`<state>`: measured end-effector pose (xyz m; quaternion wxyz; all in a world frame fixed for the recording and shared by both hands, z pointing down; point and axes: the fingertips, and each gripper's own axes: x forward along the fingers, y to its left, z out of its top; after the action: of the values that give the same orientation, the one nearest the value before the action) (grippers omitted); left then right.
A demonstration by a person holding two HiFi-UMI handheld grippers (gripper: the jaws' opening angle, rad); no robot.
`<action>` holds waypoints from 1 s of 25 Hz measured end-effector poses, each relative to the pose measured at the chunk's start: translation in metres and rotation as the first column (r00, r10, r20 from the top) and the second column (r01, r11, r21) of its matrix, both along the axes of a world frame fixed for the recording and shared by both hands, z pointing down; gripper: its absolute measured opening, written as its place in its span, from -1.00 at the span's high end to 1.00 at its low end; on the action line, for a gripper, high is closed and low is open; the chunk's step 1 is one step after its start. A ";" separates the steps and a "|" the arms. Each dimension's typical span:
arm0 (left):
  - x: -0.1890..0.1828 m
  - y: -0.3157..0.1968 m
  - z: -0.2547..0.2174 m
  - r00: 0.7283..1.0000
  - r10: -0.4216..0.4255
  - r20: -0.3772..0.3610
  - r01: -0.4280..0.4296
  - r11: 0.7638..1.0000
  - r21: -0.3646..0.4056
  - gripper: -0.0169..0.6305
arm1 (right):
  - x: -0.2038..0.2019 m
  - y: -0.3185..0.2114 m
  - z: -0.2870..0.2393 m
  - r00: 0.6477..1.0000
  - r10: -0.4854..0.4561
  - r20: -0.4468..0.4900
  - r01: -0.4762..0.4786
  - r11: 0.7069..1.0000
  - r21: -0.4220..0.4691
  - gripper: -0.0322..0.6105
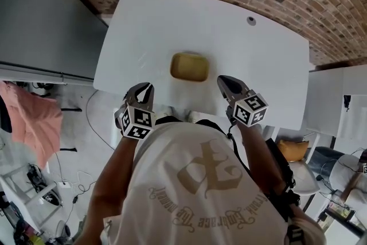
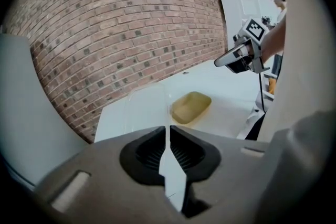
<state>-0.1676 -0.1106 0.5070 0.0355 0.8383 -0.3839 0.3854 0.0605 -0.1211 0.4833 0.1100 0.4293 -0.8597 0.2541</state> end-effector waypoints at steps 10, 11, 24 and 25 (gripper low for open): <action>-0.002 0.008 0.000 1.000 0.018 -0.022 -0.018 1.000 -0.007 0.85 | -0.010 0.014 0.006 1.000 0.002 -0.010 -0.002 1.000 -0.013 0.88; -0.002 0.009 0.000 1.000 0.019 -0.024 -0.020 1.000 -0.010 0.85 | -0.011 0.016 0.007 1.000 0.000 -0.012 0.000 1.000 -0.014 0.88; 0.001 0.017 0.000 0.999 0.043 -0.021 -0.043 0.999 -0.015 0.85 | -0.013 0.027 0.008 1.000 0.008 -0.021 -0.008 1.000 -0.003 0.88; 0.001 0.017 0.000 0.999 0.043 -0.022 -0.043 0.999 -0.015 0.85 | -0.012 0.028 0.008 1.000 0.008 -0.020 -0.008 1.000 -0.002 0.88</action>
<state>-0.1668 -0.0939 0.5066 0.0376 0.8501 -0.3625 0.3801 0.0483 -0.0936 0.4909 0.1182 0.4353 -0.8564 0.2513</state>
